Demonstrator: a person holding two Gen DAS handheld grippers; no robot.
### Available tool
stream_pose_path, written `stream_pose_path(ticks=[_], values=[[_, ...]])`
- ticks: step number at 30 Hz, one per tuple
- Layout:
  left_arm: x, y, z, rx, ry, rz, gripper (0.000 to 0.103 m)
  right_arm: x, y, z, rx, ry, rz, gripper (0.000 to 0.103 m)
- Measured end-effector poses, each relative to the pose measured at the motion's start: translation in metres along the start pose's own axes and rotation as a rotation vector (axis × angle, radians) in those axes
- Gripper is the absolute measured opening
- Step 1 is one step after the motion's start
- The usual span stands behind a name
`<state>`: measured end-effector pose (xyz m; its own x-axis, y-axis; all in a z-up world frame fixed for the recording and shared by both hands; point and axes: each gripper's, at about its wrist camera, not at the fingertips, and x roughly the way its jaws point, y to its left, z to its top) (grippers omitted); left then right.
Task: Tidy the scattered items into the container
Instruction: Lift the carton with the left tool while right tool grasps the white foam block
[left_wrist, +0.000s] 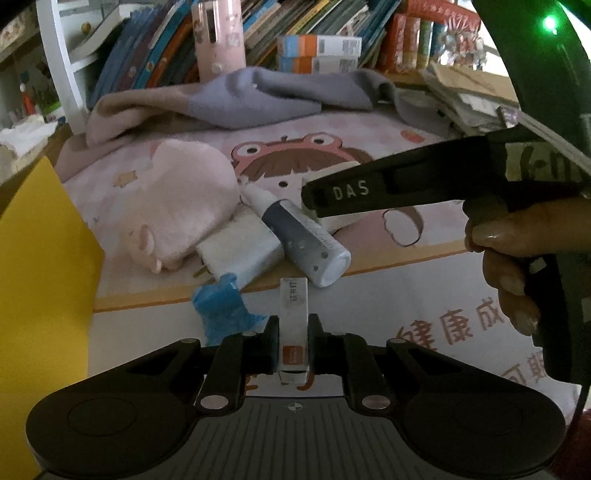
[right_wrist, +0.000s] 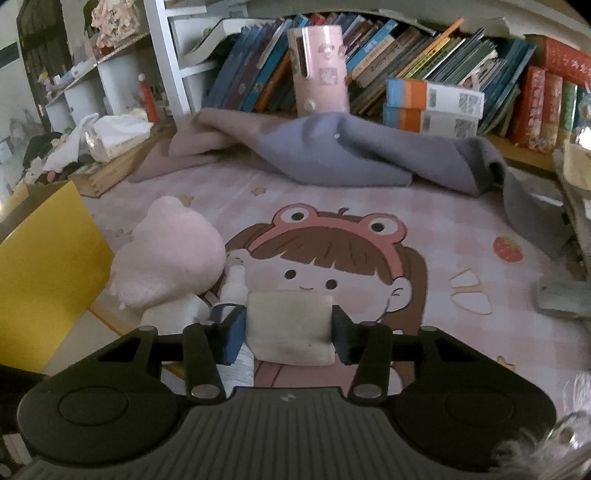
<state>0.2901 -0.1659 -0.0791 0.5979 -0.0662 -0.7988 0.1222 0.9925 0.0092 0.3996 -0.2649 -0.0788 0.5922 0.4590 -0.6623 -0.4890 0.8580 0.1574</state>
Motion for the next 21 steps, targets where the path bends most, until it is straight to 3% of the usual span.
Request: stream_pose_path(ticks=[21], values=[[-0.07, 0.005, -0.003, -0.036, -0.112, -0.088, 0.013, -0.094, 0.0, -0.017, -0.012, -0.028, 0.026, 0.045]])
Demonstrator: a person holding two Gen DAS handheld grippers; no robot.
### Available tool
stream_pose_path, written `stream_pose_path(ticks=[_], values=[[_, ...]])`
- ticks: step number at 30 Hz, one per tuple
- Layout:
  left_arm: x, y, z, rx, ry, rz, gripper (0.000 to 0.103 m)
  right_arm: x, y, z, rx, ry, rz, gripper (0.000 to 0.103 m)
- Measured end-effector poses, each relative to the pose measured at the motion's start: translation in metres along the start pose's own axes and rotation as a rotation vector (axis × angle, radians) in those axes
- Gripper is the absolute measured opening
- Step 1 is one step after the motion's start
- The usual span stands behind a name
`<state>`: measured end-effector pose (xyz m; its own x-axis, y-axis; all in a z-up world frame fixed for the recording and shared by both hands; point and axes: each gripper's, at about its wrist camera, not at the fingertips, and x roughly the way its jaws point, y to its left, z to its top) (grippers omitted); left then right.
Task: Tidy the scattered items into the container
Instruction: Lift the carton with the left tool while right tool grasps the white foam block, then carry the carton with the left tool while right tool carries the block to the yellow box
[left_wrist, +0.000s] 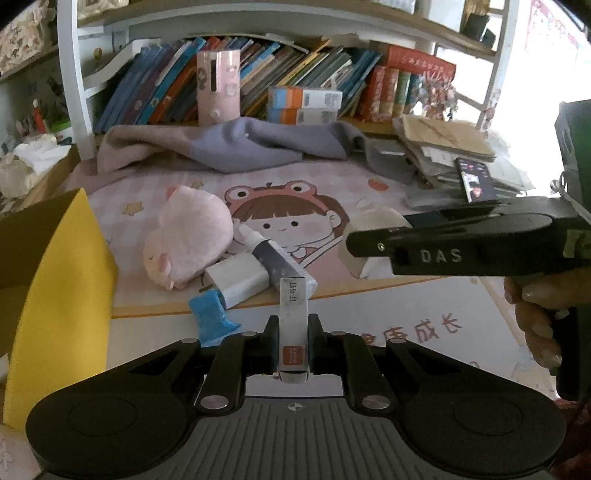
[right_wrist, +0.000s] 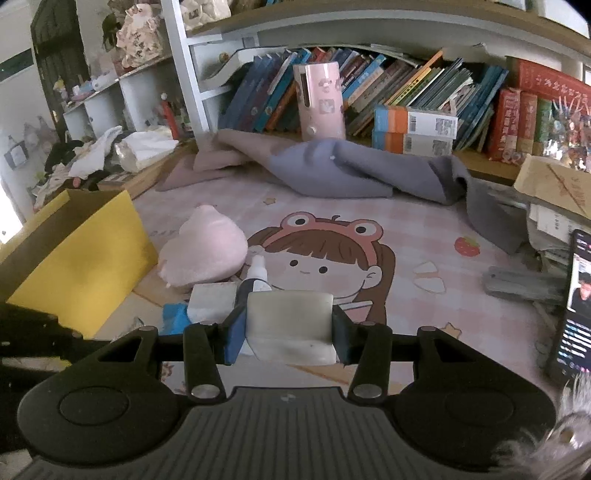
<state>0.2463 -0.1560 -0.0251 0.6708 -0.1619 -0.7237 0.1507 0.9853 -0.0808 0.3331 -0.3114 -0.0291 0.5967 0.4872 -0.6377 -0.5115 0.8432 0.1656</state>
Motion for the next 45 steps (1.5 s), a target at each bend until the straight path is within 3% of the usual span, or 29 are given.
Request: stream_pose_path(ticks=[14, 26, 32, 45], values=[[-0.055, 0.011, -0.009, 0.055, -0.078, -0.102, 0.013, -0.056, 0.045, -0.018, 0.003, -0.024, -0.035, 0.045], [-0.083, 0.036, -0.032, 0.087, -0.117, -0.167, 0.013, -0.077, 0.094, -0.032, 0.0, -0.048, -0.095, 0.045], [-0.098, 0.053, -0.056, 0.091, -0.103, -0.186, 0.013, -0.079, 0.121, -0.042, 0.021, -0.037, -0.124, 0.045], [-0.144, 0.095, -0.111, 0.106, -0.08, -0.174, 0.013, -0.086, 0.21, -0.084, -0.007, 0.008, -0.103, 0.045]])
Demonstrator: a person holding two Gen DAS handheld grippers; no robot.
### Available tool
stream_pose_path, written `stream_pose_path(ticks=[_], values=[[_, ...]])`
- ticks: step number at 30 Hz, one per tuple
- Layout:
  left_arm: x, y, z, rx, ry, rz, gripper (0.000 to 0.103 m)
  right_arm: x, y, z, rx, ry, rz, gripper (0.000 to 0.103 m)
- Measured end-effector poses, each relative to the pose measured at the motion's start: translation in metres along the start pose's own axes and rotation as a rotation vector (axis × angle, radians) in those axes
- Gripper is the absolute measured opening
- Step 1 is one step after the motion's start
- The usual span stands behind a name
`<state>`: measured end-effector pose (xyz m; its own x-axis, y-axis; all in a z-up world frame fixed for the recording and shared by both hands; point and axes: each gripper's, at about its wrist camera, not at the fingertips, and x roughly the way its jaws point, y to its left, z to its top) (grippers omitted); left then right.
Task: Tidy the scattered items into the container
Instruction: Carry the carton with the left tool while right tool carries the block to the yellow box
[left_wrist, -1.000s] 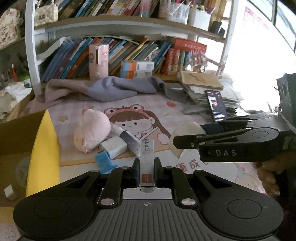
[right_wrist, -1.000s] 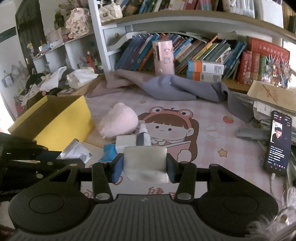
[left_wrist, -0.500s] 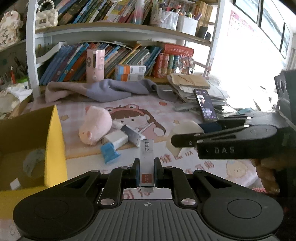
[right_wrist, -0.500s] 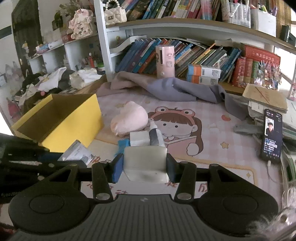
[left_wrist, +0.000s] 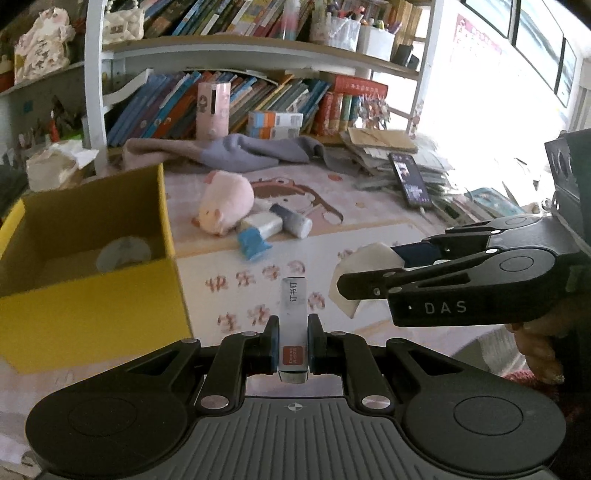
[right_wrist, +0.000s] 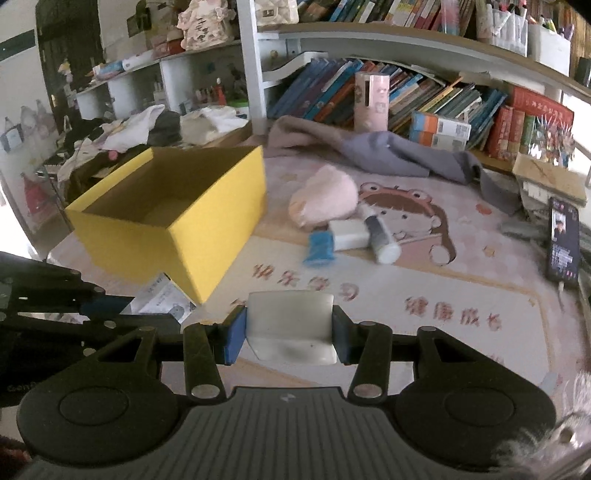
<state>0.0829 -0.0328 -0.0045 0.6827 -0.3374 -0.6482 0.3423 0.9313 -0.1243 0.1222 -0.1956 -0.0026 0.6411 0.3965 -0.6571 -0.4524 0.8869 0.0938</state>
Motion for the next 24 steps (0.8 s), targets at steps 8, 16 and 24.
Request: stream_pose_path(ticks=[8, 16, 24], values=[[-0.033, 0.015, -0.035, 0.003, 0.031, 0.011, 0.013, -0.006, 0.045, -0.027, 0.031, 0.011, 0.023, 0.045], [-0.058, 0.026, -0.049, -0.005, 0.017, 0.024, 0.013, -0.013, 0.077, -0.033, 0.015, 0.013, 0.042, 0.045], [-0.069, 0.038, -0.055, -0.041, -0.017, 0.036, 0.013, -0.016, 0.095, -0.03, -0.035, 0.009, 0.05, 0.045]])
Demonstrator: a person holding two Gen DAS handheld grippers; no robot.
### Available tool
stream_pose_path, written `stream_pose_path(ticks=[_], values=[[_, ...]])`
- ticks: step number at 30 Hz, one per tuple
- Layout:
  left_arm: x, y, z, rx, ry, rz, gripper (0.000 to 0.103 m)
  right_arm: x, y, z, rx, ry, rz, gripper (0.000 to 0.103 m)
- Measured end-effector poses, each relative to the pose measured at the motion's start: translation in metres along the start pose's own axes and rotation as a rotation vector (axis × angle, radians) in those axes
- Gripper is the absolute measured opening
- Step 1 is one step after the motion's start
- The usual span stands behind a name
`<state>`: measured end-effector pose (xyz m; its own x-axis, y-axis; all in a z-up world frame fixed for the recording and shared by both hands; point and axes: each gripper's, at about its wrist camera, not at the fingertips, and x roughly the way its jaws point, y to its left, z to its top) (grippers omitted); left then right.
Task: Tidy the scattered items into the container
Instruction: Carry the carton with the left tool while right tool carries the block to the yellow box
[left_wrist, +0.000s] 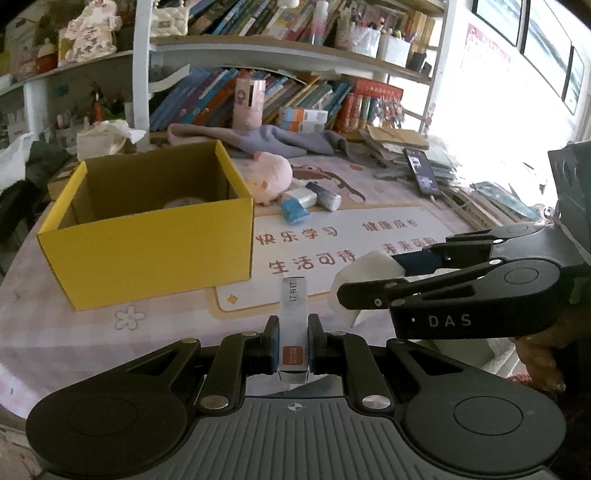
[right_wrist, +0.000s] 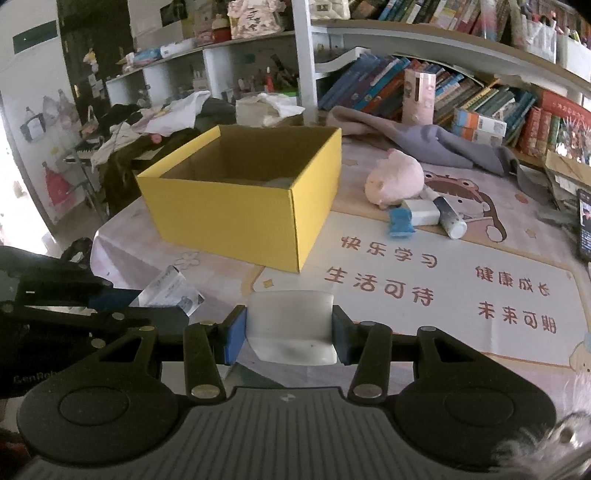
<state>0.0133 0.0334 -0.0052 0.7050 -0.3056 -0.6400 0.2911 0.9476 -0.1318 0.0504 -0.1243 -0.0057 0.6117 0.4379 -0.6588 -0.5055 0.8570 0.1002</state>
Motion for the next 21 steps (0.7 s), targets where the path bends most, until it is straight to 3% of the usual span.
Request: stream_pose_path(ticks=[21], values=[[-0.02, 0.022, -0.008, -0.07, -0.032, 0.048, 0.013, 0.005, 0.03, 0.014, -0.085, -0.002, 0.046, 0.045]])
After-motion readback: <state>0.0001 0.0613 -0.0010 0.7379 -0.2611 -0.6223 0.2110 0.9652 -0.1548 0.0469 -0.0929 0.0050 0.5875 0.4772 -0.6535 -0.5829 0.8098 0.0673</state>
